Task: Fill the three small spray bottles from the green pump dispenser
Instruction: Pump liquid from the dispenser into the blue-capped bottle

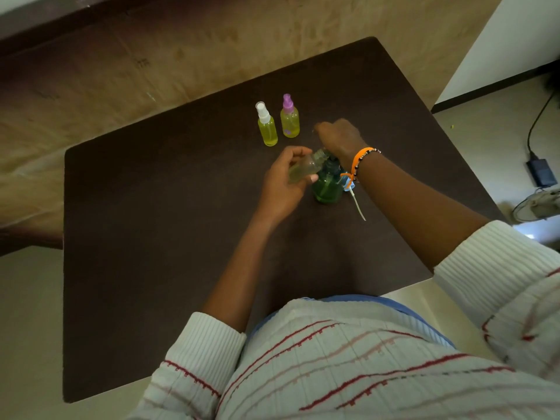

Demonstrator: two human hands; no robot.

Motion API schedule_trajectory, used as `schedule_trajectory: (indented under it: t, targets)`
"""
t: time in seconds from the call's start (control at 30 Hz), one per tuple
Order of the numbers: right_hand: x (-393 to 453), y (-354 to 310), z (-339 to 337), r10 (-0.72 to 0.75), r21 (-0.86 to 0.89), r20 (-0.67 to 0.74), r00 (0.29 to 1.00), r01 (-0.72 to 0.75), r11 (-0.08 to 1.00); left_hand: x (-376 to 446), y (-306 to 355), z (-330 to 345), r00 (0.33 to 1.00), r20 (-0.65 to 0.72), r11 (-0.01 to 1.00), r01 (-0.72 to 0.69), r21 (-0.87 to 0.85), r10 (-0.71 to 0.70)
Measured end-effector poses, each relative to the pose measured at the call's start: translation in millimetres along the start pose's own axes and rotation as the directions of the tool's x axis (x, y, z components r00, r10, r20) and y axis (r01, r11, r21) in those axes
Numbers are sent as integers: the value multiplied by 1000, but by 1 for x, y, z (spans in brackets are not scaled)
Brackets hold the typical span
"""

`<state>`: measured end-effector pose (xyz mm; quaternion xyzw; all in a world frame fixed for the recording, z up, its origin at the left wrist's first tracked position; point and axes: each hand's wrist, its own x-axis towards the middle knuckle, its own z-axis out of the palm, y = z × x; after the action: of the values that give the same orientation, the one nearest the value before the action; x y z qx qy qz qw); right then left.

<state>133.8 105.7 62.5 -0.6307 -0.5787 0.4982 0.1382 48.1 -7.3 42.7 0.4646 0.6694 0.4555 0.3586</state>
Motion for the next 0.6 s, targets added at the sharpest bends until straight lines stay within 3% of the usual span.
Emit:
schedule_trajectory:
  t: [0.2, 0.6]
  targets:
    - [2, 5, 0, -33, -70, -130, 991, 24, 997, -2, -3, 6, 999, -4, 999, 33, 12, -33]
    - [1, 0, 1, 19, 78, 68, 998, -25, 997, -1, 1, 3, 1000, -9, 1000, 7, -1, -7]
